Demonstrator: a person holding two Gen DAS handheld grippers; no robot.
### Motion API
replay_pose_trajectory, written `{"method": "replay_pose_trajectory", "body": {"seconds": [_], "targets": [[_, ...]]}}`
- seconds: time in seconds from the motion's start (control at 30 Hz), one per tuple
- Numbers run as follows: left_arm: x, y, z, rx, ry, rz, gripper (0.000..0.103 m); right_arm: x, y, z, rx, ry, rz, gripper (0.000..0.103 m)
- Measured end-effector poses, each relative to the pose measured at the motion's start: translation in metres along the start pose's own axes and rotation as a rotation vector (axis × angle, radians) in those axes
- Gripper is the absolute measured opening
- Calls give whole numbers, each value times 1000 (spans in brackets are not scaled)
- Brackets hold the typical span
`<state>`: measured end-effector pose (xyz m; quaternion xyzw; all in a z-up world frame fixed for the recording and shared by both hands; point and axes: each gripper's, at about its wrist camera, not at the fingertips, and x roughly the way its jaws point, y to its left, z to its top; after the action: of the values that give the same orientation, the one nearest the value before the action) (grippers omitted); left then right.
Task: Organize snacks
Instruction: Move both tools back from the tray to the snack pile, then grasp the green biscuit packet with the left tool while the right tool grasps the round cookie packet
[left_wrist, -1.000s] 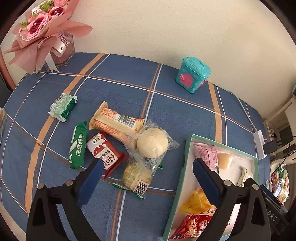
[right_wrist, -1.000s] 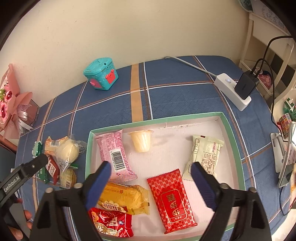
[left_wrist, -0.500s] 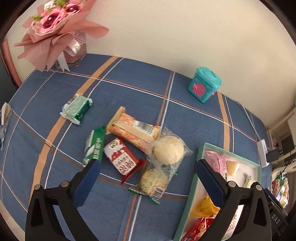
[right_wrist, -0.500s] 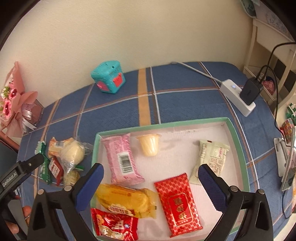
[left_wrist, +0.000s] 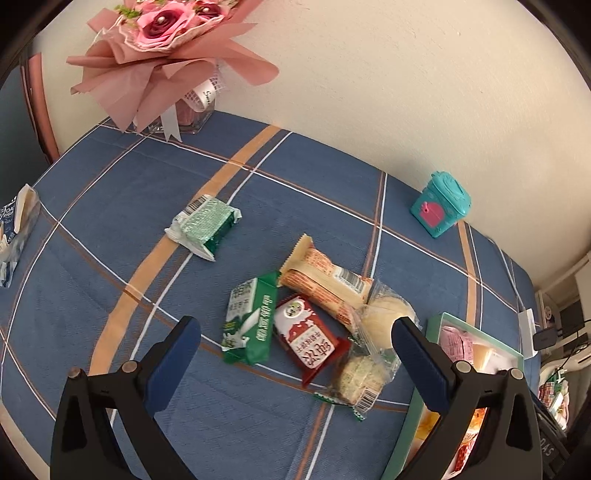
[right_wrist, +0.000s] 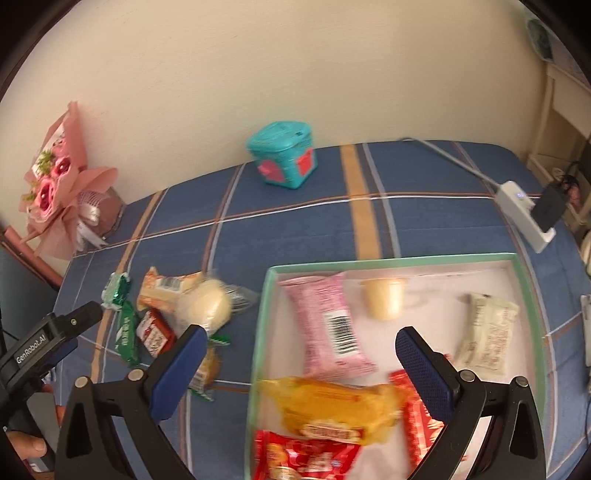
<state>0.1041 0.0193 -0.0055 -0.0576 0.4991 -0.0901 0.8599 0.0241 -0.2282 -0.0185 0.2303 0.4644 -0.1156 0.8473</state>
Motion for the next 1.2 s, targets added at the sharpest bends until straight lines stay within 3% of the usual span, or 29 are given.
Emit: {"method": "replay_pose_trajectory", "body": {"seconds": [0.4, 0.63, 0.8, 0.9, 1.1, 1.17, 1.2], "targets": [[-23, 33, 17, -23, -106, 70, 103, 20, 65, -10, -88, -6, 94, 103], [6, 42, 17, -45, -4, 25, 103, 40, 98, -23, -139, 70, 103, 103], [33, 38, 12, -28, 67, 43, 101, 56, 112, -33, -178, 114, 75, 101], [46, 39, 10, -35, 93, 38, 84, 68, 115, -38, -176, 143, 61, 93], [68, 45, 4, -64, 150, 21, 78, 89, 117, -49, -182, 195, 33, 85], [76, 46, 1, -71, 173, 26, 67, 94, 116, -51, -180, 210, 21, 79], [79, 46, 0, -78, 183, 25, 66, 97, 116, -52, -177, 216, 20, 75]]}}
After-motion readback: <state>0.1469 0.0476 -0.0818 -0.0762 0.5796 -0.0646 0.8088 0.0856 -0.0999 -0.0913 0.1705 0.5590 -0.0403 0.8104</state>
